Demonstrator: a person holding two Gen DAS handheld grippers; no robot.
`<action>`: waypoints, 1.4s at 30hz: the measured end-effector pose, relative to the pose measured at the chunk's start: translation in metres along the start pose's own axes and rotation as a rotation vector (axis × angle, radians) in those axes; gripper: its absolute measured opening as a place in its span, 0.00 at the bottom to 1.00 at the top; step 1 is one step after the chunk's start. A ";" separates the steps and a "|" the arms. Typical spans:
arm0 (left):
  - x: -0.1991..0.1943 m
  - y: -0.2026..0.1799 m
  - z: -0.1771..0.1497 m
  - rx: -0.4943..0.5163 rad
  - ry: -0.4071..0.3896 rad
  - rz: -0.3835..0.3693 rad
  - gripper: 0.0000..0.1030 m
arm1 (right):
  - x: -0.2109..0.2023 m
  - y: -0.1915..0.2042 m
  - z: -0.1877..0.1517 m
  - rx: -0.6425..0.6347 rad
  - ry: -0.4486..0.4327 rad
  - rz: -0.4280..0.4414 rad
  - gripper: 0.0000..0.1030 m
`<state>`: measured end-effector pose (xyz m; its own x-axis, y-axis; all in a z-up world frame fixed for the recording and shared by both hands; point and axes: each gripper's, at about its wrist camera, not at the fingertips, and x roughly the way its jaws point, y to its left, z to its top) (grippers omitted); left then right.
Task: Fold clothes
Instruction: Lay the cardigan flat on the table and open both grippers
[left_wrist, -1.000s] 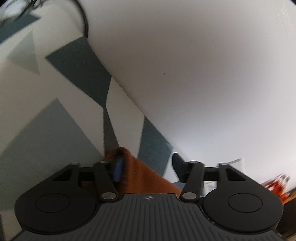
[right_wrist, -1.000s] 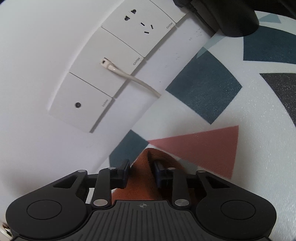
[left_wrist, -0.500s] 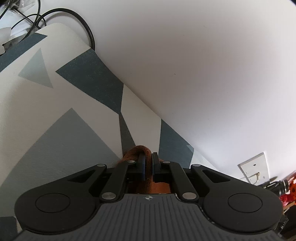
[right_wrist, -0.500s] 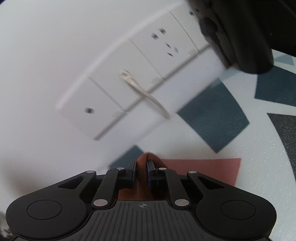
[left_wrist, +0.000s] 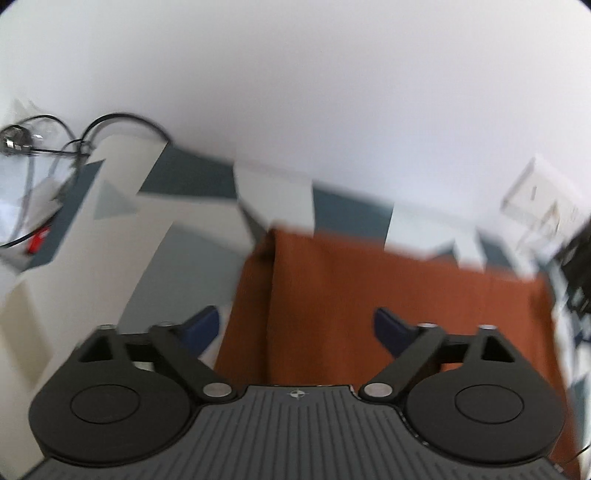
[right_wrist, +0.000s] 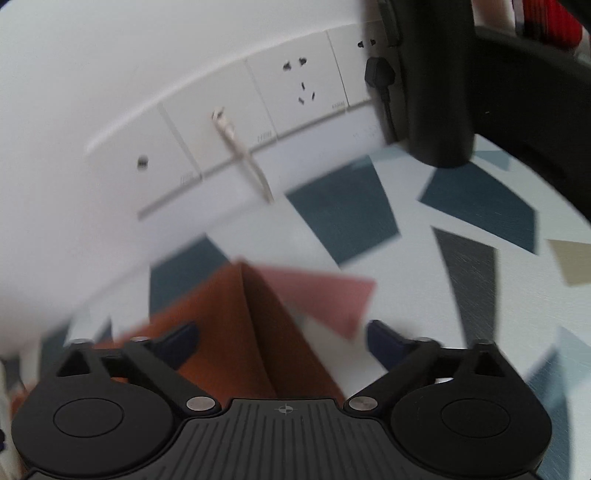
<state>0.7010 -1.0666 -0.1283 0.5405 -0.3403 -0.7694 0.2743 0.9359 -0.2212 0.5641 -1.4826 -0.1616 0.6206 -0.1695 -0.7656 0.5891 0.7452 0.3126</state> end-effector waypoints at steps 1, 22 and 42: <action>-0.007 -0.003 -0.009 0.026 0.013 0.017 0.93 | -0.006 0.003 -0.008 -0.014 0.002 -0.006 0.99; -0.103 -0.037 -0.177 0.230 0.129 -0.020 0.93 | -0.113 0.024 -0.194 -0.412 0.126 -0.014 0.68; -0.181 -0.029 -0.248 -0.074 0.016 0.191 0.86 | -0.204 -0.079 -0.201 -0.278 0.088 0.243 0.42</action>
<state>0.3981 -1.0092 -0.1307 0.5645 -0.1554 -0.8106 0.1087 0.9876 -0.1137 0.2875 -1.3772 -0.1429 0.6708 0.0810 -0.7372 0.2595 0.9055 0.3356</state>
